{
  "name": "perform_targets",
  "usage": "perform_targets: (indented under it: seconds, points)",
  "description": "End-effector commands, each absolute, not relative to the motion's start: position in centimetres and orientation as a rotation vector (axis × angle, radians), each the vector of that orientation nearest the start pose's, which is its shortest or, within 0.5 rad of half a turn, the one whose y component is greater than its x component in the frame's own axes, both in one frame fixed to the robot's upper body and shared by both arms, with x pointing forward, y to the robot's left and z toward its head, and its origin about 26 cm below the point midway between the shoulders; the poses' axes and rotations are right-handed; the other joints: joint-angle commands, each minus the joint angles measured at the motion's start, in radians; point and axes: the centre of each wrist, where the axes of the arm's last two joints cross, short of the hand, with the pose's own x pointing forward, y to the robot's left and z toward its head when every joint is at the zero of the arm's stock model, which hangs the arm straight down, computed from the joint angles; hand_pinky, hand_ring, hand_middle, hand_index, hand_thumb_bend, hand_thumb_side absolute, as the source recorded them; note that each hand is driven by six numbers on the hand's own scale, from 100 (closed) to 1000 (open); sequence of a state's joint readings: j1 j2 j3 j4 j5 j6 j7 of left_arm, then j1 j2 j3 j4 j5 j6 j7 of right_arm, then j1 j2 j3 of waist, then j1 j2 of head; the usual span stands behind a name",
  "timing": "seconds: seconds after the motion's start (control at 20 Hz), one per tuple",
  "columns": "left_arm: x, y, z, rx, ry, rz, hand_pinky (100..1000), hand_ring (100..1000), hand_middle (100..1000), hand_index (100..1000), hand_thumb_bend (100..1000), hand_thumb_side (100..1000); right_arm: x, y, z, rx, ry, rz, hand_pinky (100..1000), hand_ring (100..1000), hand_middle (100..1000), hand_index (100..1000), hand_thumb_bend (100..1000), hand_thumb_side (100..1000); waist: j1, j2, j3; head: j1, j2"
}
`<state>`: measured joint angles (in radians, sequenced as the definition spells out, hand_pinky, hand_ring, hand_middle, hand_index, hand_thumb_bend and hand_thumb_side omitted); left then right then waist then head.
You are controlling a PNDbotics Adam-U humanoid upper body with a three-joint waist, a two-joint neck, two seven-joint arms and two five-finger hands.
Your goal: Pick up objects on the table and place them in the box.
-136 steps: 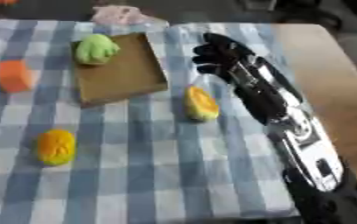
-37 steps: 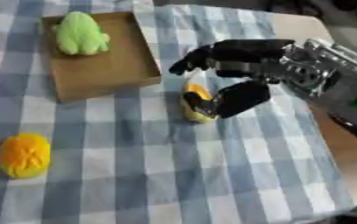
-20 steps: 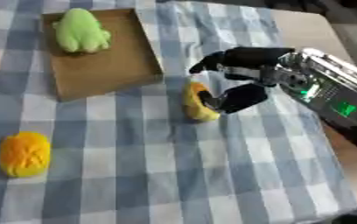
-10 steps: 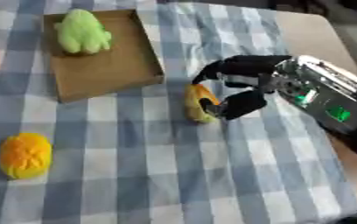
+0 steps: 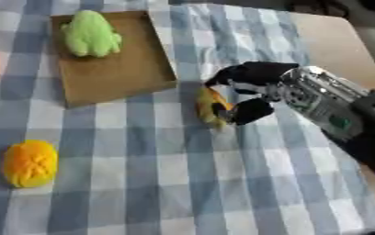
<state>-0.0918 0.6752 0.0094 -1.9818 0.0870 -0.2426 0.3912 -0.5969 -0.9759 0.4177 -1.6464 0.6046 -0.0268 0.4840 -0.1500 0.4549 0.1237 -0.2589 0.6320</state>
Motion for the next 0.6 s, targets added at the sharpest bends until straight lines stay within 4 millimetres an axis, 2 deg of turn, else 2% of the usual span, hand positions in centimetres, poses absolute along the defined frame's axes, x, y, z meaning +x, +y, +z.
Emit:
perform_targets:
  seconds: [0.05, 0.25, 0.35, 0.55, 0.6]
  points:
    - [27.38, 32.93, 18.88, 0.479, -2.38, -0.259, 903, 721, 809, 866, 100, 721, 35.99, -32.39, 23.16, -0.991, -1.192, 1.837, 834, 918, 888, 975, 100, 728, 0.008, -0.017, 0.001, -0.009, -0.01]
    - [27.38, 32.91, 18.86, 0.475, -2.379, -0.256, 903, 722, 810, 865, 100, 723, 36.33, -32.49, 22.46, -0.977, -1.165, 1.854, 834, 917, 885, 968, 100, 728, 0.01, -0.015, 0.001, -0.011, -0.009]
    - [27.39, 32.88, 18.86, 0.472, -2.379, -0.258, 903, 722, 810, 865, 100, 723, 36.44, -32.44, 22.34, -0.971, -1.16, 1.857, 829, 912, 874, 928, 100, 717, 0.011, -0.015, 0.001, -0.013, -0.008]
    - [27.37, 32.89, 18.81, 0.471, -2.376, -0.261, 904, 722, 811, 865, 100, 726, 36.39, -32.1, 22.43, -0.984, -1.203, 1.841, 802, 861, 770, 727, 100, 595, 0.013, -0.016, -0.001, -0.012, -0.005]
    - [27.35, 32.91, 18.78, 0.473, -2.374, -0.261, 904, 722, 811, 865, 100, 726, 36.23, -31.99, 22.6, -0.987, -1.229, 1.834, 796, 848, 743, 704, 100, 557, 0.014, -0.017, -0.002, -0.011, -0.004]
